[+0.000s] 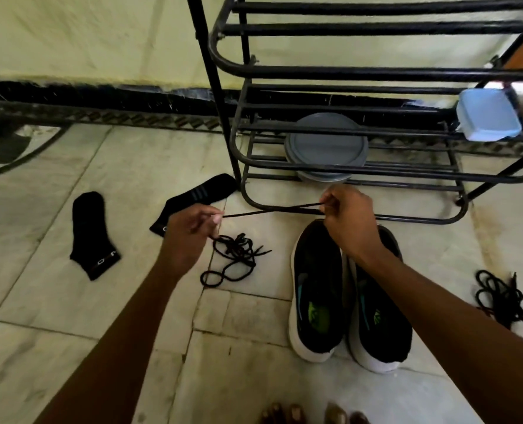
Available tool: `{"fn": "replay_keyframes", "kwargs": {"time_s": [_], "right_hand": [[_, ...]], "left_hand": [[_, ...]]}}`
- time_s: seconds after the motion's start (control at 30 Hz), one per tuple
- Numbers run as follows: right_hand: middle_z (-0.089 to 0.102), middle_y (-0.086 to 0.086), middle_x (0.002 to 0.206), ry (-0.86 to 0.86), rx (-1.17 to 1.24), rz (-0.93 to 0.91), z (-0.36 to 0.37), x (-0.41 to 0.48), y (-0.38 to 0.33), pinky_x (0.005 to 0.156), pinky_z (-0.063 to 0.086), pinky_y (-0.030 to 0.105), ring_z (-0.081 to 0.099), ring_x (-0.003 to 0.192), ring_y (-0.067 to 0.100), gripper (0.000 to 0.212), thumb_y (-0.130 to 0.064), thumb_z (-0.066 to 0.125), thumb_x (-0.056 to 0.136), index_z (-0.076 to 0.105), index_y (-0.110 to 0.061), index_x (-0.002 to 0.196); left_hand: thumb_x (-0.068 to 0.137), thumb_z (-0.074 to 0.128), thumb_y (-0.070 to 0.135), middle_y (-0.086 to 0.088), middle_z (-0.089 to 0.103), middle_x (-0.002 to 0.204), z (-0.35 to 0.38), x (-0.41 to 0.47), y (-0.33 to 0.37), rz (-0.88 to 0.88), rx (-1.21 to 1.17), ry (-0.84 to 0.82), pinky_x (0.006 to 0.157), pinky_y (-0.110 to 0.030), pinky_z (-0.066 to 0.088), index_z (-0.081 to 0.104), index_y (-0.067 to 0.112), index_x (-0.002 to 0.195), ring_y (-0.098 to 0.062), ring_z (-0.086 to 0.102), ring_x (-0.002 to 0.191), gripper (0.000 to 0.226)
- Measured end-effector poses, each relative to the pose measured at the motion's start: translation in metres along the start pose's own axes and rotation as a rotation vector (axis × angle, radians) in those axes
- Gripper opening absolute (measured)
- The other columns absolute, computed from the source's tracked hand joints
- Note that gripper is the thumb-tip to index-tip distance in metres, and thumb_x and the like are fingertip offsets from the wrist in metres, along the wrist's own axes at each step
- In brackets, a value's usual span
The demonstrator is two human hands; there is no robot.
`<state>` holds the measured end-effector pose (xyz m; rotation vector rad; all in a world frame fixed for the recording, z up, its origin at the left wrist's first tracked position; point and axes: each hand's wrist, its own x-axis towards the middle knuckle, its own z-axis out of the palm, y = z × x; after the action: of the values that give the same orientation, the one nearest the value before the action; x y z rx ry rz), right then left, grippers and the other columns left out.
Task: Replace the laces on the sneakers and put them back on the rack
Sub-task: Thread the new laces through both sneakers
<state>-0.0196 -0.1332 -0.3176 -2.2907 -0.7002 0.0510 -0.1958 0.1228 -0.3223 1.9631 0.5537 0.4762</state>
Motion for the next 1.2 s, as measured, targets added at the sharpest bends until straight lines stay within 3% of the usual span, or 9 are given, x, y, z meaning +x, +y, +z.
{"fn": "replay_keyframes", "kwargs": {"time_s": [0.17,0.3,0.43,0.53,0.7,0.8,0.93,1.03,1.2], "right_hand": [[0.062,0.009,0.11,-0.051,-0.075,0.164,0.004,-0.006,0.006,0.09,0.056,0.043,0.06,0.102,0.028,0.021,-0.016,0.066,0.085,0.068,-0.02,0.105],[0.05,0.004,0.113,-0.351,0.014,-0.167,0.01,-0.011,-0.037,0.095,0.033,0.026,0.044,0.11,0.018,0.054,-0.03,0.076,0.087,0.058,-0.019,0.137],[0.062,0.008,0.088,-0.379,0.082,-0.336,0.012,-0.003,-0.058,0.08,0.045,0.037,0.056,0.084,0.02,0.018,-0.023,0.07,0.095,0.075,-0.007,0.098],[0.064,0.011,0.085,-0.194,0.107,-0.164,0.001,0.002,-0.043,0.076,0.048,0.041,0.06,0.08,0.022,0.02,-0.017,0.063,0.099,0.074,-0.003,0.09],[0.066,0.008,0.073,0.044,-0.006,0.182,-0.026,0.006,0.005,0.069,0.045,0.032,0.064,0.074,0.026,0.022,-0.012,0.06,0.096,0.072,-0.004,0.079],[0.068,0.008,0.078,0.011,-0.065,0.234,-0.025,0.003,0.009,0.072,0.04,0.025,0.065,0.078,0.025,0.012,-0.016,0.066,0.092,0.073,-0.007,0.093],[0.07,0.002,0.095,-0.197,0.115,-0.074,-0.02,-0.01,-0.038,0.072,0.043,0.018,0.062,0.082,0.012,0.025,-0.033,0.077,0.088,0.067,-0.031,0.111],[0.064,0.001,0.082,-0.387,0.101,-0.301,-0.007,-0.012,-0.06,0.066,0.047,0.029,0.059,0.071,0.015,0.016,-0.031,0.073,0.092,0.074,-0.017,0.101],[0.061,0.002,0.072,-0.187,0.093,-0.087,-0.019,-0.004,-0.032,0.065,0.042,0.028,0.055,0.066,0.015,0.027,-0.02,0.058,0.102,0.066,-0.01,0.078]], "left_hand": [[0.094,0.07,0.005,-0.008,0.071,0.083,-0.005,-0.001,0.02,-0.012,0.031,-0.026,0.055,-0.027,0.05,0.074,0.024,0.094,-0.019,0.059,0.056,0.019],[0.093,0.073,0.009,-0.005,0.072,0.081,0.021,-0.003,0.063,0.112,0.018,-0.203,0.05,-0.029,0.048,0.075,0.021,0.099,-0.014,0.05,0.052,0.014],[0.091,0.076,0.014,0.002,0.073,0.086,0.023,0.007,0.072,0.187,0.08,-0.201,0.046,-0.041,0.037,0.074,0.021,0.104,-0.028,0.047,0.048,0.016],[0.088,0.079,0.012,0.004,0.075,0.083,0.009,0.011,0.065,0.138,0.074,-0.156,0.065,-0.055,0.055,0.075,0.021,0.099,-0.043,0.066,0.069,0.015],[0.088,0.076,0.004,0.001,0.074,0.08,-0.01,0.01,0.055,0.117,0.13,-0.03,0.075,-0.022,0.052,0.075,0.015,0.095,-0.005,0.07,0.075,0.014],[0.089,0.076,0.006,0.005,0.074,0.082,-0.002,0.009,0.062,0.115,0.125,-0.05,0.076,-0.022,0.053,0.075,0.019,0.094,-0.007,0.07,0.077,0.015],[0.09,0.076,0.011,0.011,0.071,0.08,0.024,0.002,0.087,0.153,0.091,-0.232,0.052,-0.028,0.044,0.077,0.018,0.095,-0.008,0.054,0.051,0.009],[0.089,0.077,0.012,0.004,0.072,0.085,0.032,0.001,0.096,0.212,0.101,-0.266,0.051,-0.038,0.041,0.077,0.016,0.098,-0.017,0.05,0.05,0.01],[0.088,0.078,0.007,-0.001,0.076,0.085,0.009,0.008,0.089,0.172,0.097,-0.105,0.073,-0.025,0.057,0.077,0.012,0.098,-0.014,0.073,0.075,0.011]]}}
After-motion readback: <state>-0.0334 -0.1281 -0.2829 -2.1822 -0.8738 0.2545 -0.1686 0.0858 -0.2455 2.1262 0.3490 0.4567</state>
